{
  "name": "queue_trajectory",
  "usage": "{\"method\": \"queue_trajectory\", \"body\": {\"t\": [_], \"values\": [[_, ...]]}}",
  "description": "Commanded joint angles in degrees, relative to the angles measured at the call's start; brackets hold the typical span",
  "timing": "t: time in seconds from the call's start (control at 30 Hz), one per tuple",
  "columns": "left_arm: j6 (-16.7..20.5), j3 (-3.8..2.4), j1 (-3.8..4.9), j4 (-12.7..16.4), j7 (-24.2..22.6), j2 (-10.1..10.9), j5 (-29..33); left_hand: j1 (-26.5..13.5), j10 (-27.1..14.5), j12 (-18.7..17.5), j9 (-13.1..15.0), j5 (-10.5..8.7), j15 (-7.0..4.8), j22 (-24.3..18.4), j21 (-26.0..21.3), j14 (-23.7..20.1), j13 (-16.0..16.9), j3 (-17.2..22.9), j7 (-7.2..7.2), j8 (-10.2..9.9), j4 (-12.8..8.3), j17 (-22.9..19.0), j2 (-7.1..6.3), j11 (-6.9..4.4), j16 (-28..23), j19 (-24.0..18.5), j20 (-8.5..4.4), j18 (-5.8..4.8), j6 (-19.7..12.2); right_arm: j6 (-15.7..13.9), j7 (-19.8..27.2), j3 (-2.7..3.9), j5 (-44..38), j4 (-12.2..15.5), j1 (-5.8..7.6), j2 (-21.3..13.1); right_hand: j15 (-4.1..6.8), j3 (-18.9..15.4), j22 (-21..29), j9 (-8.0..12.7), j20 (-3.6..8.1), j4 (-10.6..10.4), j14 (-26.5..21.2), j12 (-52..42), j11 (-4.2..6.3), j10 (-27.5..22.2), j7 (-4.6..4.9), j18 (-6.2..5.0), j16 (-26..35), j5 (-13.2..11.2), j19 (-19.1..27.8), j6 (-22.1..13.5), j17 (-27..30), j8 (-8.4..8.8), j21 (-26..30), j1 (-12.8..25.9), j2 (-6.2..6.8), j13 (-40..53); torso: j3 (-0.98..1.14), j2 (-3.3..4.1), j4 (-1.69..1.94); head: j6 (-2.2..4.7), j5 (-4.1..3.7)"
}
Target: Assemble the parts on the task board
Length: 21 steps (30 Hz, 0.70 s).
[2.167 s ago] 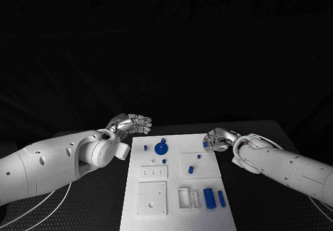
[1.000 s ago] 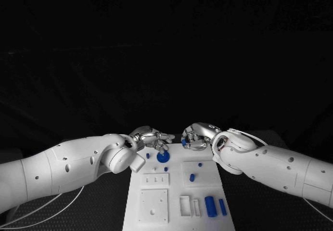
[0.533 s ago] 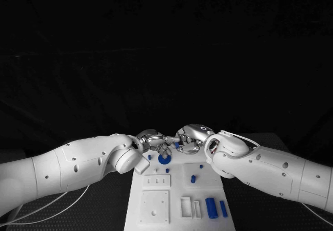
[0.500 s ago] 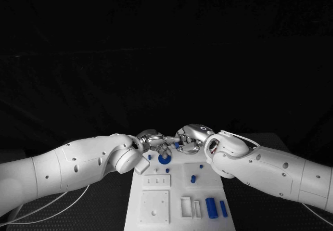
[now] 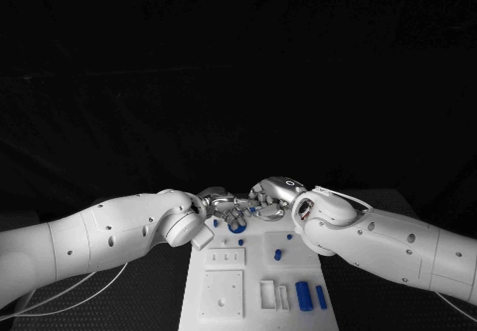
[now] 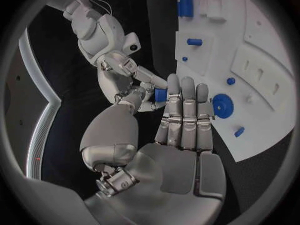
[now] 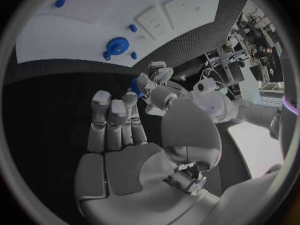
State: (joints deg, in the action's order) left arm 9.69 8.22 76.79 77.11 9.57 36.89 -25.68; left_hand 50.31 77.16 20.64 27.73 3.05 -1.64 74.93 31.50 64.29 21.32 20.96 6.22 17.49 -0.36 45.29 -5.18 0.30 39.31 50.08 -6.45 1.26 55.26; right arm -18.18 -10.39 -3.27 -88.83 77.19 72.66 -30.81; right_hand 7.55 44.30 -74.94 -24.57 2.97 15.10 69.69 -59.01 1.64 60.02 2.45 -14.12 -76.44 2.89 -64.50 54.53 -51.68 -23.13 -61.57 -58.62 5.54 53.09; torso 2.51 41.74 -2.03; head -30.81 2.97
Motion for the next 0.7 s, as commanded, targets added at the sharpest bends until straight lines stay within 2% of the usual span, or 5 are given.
{"method": "queue_trajectory", "body": {"t": [0.03,0.3,0.47,0.6,0.7], "values": [[-1.1,-0.02,0.04,0.1,0.8,-0.2,-0.8,0.6,-0.6,0.4,0.0,-0.02,-0.02,1.1,0.4,-0.4,0.2,-0.2,0.26,-0.3,0.2,-0.1,0.39,0.02,0.3,-0.6,-0.83,0.53,-0.3,0.5,-0.3,0.01,-0.9,0.4,-0.02,0.0,0.02,0.3,-0.4,-2.2,0.05,0.0,0.4,-0.4,-0.15,0.4,2.31,-0.88,0.3,0.2,-0.6,4.7,-0.1,-1.22,-0.1,0.1,0.45,-0.1,-0.06,-0.02,0.00,-0.07,-0.04],[-1.2,-0.02,0.04,0.0,0.8,-0.2,-0.8,1.0,-0.8,0.5,-0.1,0.03,0.01,1.1,0.5,-0.5,0.5,-0.5,0.33,-0.5,0.2,-0.3,1.10,0.08,0.5,-0.7,-0.79,0.50,-0.4,1.0,-0.4,0.00,-0.9,0.7,-0.05,0.2,0.03,0.4,-0.4,-2.2,0.05,-0.1,0.5,-0.4,-0.14,0.5,2.30,-0.88,0.4,0.2,-0.6,4.8,-0.1,-1.20,-0.1,0.1,0.47,-0.1,-0.10,-0.02,0.02,-0.15,-0.05],[-1.6,-0.03,0.04,0.2,0.6,-0.1,-0.4,1.6,-1.0,0.6,-0.1,0.09,0.03,1.1,0.6,-0.6,0.8,-0.7,0.35,-0.6,0.0,-0.5,2.04,0.10,0.6,-0.9,-0.78,0.48,-0.4,1.4,-0.4,-0.01,-0.9,0.5,-0.05,0.5,0.04,0.4,-0.4,-2.2,0.06,-0.1,0.5,-0.4,-0.14,0.5,2.30,-0.88,0.4,0.2,-0.6,4.8,-0.1,-1.19,-0.1,0.1,0.47,-0.2,-0.15,0.03,0.05,-0.15,-0.08],[-0.7,-0.03,0.04,0.1,0.3,-0.1,-0.2,2.6,-1.2,0.7,-0.1,0.33,0.07,1.1,0.8,-0.7,1.2,-1.0,0.37,-0.7,-0.7,-0.8,3.71,0.12,0.9,-1.1,-0.73,0.43,-0.4,1.8,-0.3,-0.03,-0.9,0.7,-0.12,0.9,0.04,0.4,-0.4,-2.2,0.06,-0.1,0.5,-0.4,-0.13,0.5,2.30,-0.88,0.4,0.2,-0.7,4.8,-0.1,-1.18,-0.1,0.1,0.48,-0.2,-0.16,0.07,0.01,-0.16,-0.06],[-0.8,-0.03,0.04,0.1,0.2,-0.1,0.1,2.6,-1.2,0.7,-0.1,0.33,0.07,1.1,0.8,-0.7,1.2,-1.0,0.37,-0.7,-0.7,-0.8,3.71,0.12,0.9,-1.1,-0.73,0.43,-0.4,1.9,-0.3,-0.06,-0.9,0.7,-0.20,1.0,0.04,0.4,-0.4,-2.2,0.06,-0.1,0.5,-0.4,-0.13,0.5,2.30,-0.88,0.4,0.2,-0.7,4.8,-0.1,-1.18,-0.1,0.1,0.48,-0.2,-0.13,0.08,0.03,-0.21,-0.02]]}}
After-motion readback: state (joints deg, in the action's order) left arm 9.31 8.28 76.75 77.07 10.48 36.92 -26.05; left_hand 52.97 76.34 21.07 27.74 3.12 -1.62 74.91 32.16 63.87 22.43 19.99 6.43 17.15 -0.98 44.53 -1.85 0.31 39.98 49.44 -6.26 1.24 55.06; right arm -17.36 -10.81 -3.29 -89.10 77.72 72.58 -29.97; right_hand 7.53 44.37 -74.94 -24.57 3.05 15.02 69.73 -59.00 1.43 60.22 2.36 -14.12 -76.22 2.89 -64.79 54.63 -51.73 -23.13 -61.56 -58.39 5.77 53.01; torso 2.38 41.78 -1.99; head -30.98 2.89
